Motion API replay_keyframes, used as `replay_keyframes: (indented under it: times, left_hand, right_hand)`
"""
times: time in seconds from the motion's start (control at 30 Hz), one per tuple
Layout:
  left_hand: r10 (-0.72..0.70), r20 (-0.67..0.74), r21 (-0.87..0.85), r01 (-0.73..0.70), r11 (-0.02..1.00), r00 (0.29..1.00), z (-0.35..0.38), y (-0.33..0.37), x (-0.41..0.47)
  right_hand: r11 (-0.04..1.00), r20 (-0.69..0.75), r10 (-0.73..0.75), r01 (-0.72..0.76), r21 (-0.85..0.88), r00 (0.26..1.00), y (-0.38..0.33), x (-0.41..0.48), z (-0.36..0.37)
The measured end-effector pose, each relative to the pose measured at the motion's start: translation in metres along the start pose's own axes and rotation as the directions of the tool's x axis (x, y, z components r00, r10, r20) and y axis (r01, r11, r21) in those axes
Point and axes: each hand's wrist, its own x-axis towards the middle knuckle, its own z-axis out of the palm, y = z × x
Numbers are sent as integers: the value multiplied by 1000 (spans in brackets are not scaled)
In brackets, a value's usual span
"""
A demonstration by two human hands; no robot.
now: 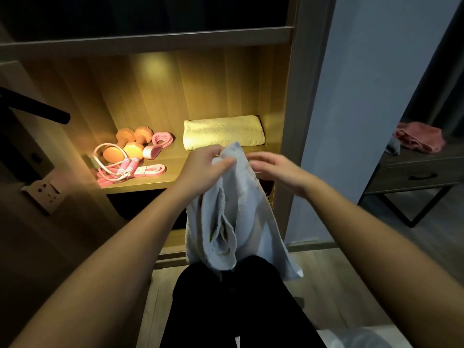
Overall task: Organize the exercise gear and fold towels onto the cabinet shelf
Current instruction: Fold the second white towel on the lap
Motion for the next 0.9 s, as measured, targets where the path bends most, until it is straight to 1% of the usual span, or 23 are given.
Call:
replay_keyframes:
  times: [0.03, 0.07, 0.17, 0.27, 0.37, 0.4, 0.47, 0.57, 0.63, 0.73, 0.77, 0.83, 0.87, 0.9]
  left_hand:
    - [-5, 31, 10, 4, 1000, 1000, 0, 0, -2]
    - [-10, 64, 22, 8, 1000, 998, 0, 0, -4]
    - [-11, 111, 63, 4, 998, 994, -2, -2, -7]
    - [-20, 123, 88, 9, 996, 992, -4, -4, -9]
    - [-38, 60, 88, 33, 996, 997, -13, -9, -9]
    - [-54, 55, 72, 50, 996, 997, -19, -12, -8]
    - [-118, 96, 17, 116, 993, 988, -36, -25, -7]
    - [-235, 152, -3, 238, 971, 960, -61, -52, -8]
    - [-282, 137, 46, 279, 959, 949, -71, -64, -7]
    - [-329, 112, 151, 311, 938, 938, -82, -81, -2]
    - [-346, 83, 156, 330, 931, 935, -87, -86, -1]
    - [-342, -22, 156, 341, 927, 940, -104, -99, 2]
    - [-346, -95, 176, 358, 917, 933, -116, -109, 2]
    - [-372, -182, 204, 405, 892, 910, -129, -119, 1]
  right_hand:
    - [999, 43, -11, 9, 46, 999, -14, 2, -1]
    - [998, 81, -16, 11, 56, 997, -25, 4, -1]
    - [995, 122, -47, 58, -84, 991, -41, 8, 3]
    - [978, 98, -111, 126, -163, 989, -43, 12, 10]
    - [958, 24, -144, 145, -249, 989, -43, 15, 11]
    - [950, -16, -139, 129, -285, 990, -40, 17, 9]
    - [927, -109, -122, 74, -368, 986, -34, 20, -1]
    - [894, -264, -95, -34, -446, 960, -19, 25, -19]
    - [883, -353, -67, -109, -456, 933, -8, 29, -29]
    - [837, -451, -42, -216, -504, 891, 5, 36, -44]
    - [820, -483, -36, -250, -514, 875, 7, 37, -51]
    - [786, -558, -21, -332, -522, 829, 10, 36, -72]
    - [769, -608, -13, -380, -513, 794, 13, 35, -86]
    - [759, -662, -1, -430, -489, 750, 18, 31, -103]
